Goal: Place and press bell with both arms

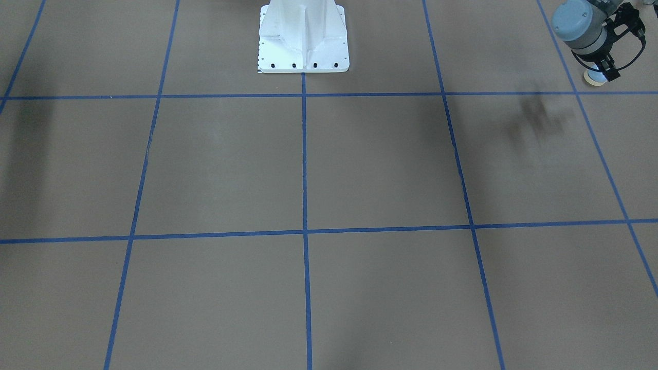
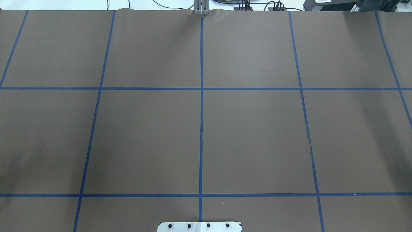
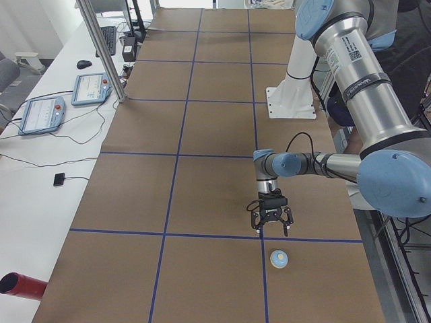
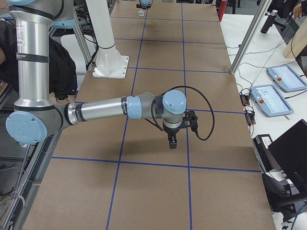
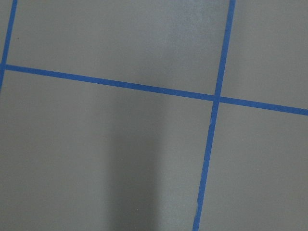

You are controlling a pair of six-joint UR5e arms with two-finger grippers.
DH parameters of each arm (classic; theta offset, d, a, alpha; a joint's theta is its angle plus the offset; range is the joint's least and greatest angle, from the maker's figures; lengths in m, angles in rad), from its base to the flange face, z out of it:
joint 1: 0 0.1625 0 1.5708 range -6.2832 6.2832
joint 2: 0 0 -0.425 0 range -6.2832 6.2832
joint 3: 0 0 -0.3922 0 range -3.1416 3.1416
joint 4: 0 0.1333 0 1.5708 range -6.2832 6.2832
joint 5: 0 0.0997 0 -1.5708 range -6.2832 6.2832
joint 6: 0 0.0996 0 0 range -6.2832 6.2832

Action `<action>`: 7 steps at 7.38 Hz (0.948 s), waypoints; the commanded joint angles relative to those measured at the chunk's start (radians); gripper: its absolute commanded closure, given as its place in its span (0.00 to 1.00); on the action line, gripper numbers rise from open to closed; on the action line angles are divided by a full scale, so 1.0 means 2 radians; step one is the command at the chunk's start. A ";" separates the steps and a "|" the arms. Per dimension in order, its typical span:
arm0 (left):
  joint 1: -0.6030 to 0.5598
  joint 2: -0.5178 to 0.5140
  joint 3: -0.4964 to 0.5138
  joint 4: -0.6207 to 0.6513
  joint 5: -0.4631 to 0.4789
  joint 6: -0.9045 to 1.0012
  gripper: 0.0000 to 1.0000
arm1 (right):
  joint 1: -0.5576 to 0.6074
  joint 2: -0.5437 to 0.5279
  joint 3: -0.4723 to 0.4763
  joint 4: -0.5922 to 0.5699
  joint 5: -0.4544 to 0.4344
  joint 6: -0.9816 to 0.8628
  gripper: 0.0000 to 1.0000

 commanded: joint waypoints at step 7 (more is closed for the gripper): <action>0.077 -0.011 0.078 -0.070 -0.003 -0.089 0.00 | -0.008 0.006 0.003 -0.001 0.002 0.013 0.00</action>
